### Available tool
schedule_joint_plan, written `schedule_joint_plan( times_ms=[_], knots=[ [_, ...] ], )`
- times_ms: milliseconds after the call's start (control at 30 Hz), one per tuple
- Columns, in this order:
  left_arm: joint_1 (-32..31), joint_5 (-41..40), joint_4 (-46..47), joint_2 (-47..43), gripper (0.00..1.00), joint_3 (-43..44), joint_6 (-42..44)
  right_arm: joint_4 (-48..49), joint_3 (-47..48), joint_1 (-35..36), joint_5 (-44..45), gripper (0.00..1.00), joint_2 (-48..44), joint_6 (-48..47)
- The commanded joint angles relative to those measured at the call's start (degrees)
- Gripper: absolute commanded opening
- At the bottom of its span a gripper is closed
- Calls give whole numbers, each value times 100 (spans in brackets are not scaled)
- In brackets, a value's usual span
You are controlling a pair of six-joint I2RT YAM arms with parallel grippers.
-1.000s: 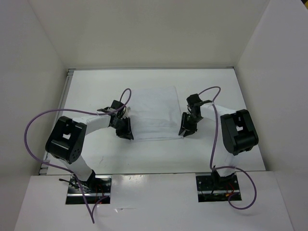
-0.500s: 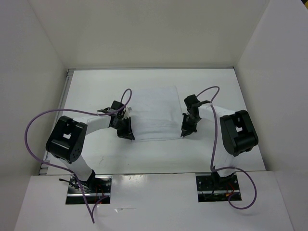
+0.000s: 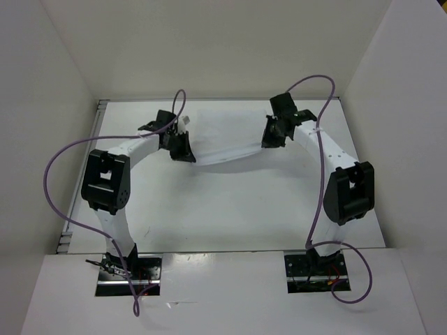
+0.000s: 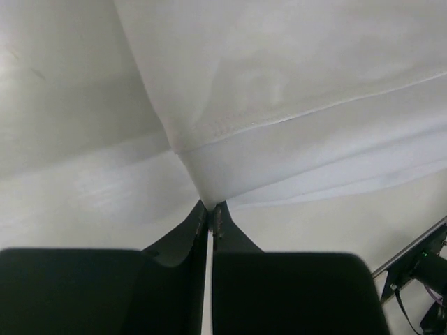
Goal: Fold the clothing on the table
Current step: Fold the skirt
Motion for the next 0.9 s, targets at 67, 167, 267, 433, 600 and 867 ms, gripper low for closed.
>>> schedule_joint_plan(
  times_ms=[67,167,267,433,600,867],
  knots=[
    [181,691,-214,55,0,460,414,-99,164,-60,-218,0,48,-146],
    [234,1096,-21,-374,0,-319,345,33,-617,-60,-568,0,-373,-85],
    [234,1272,-21,-1112,0,-989,283,-81,-1531,-60,-939,0,-917,-6],
    [128,1272,-564,-2894,0,-2045,-24,-1010,-2412,273,-1168,0,-1938,266],
    [242,1071,-882,-3847,0,-2108,-428,-1654,-1895,415,-1063,0,-2590,592],
    [242,798,-206,-2408,0,-1335,-368,-734,-1068,362,-869,0,-1414,303]
  ],
)
